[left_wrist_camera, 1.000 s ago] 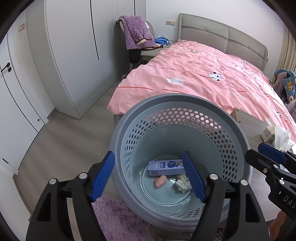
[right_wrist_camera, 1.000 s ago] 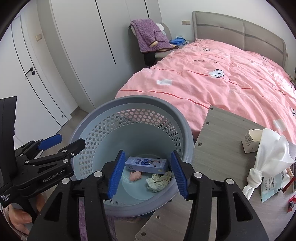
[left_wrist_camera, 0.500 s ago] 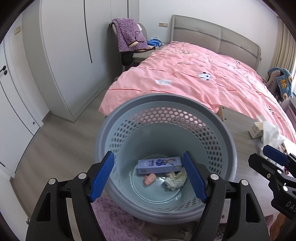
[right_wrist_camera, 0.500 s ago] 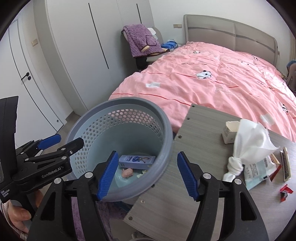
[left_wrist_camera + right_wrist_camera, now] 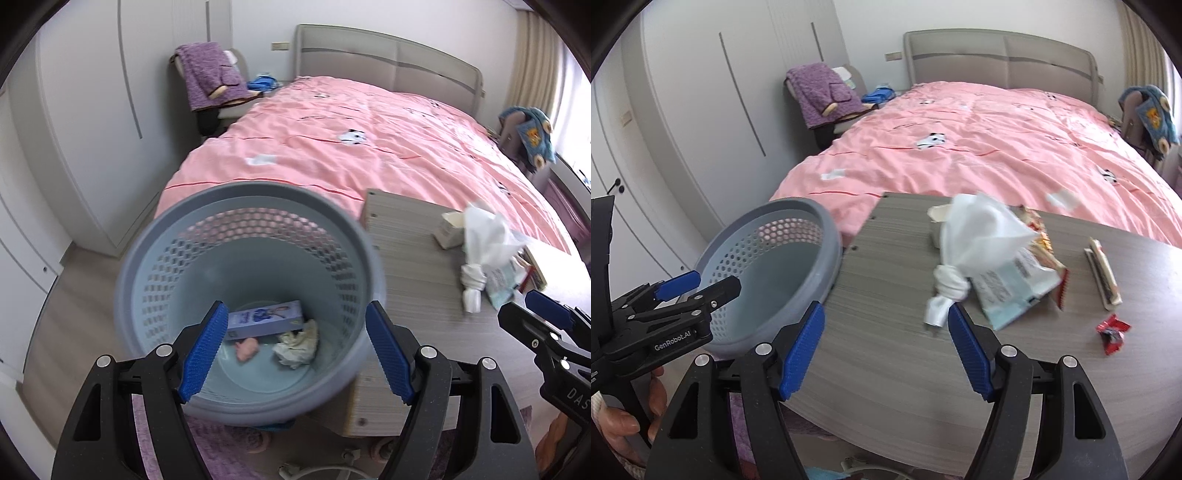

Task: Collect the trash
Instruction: 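Withdraw both open grippers from the basket toward the table, then grasp the red candy wrapper with the right gripper while the left grasps the tissue bundle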

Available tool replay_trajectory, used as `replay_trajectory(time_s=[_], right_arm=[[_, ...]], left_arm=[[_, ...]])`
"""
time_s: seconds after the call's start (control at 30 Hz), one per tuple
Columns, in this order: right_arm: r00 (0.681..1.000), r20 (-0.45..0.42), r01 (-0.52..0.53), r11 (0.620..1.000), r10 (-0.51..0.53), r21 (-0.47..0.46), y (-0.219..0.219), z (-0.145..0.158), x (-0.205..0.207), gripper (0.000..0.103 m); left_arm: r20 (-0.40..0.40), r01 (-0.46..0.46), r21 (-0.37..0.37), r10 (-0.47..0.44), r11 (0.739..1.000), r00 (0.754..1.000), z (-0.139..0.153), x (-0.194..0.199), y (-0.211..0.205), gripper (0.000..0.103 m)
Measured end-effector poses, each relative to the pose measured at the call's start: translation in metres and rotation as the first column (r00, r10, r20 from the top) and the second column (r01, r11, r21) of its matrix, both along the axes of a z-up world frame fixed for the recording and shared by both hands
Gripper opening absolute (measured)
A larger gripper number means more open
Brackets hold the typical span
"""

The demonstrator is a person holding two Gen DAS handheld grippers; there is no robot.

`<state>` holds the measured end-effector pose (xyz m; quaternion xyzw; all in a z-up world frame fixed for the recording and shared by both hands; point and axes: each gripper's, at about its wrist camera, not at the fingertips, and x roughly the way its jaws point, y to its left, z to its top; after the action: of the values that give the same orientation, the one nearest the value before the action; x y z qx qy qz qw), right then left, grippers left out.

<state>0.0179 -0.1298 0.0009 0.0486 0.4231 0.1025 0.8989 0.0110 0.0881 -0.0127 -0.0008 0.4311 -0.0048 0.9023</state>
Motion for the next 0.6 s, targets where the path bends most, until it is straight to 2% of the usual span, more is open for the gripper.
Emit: replay_trajectory(time_s=[0.3,0.6], right_arm=[[0.992,0.005,0.126,0.992,-0.126,0.005,-0.072,-0.007,-0.019,0.068],[0.960,-0.032,0.276,0.961,-0.277,-0.027,-0.144,-0.027,-0.026,0.068]], left_arm=[[0.003,0.081,0.026,-0.081,0.996,0.997,0.001,0.001,-0.053,0.074],[-0.025,0.153,0.046,-0.152,0.987,0.988,-0.010,0.014,-0.103,0.075]])
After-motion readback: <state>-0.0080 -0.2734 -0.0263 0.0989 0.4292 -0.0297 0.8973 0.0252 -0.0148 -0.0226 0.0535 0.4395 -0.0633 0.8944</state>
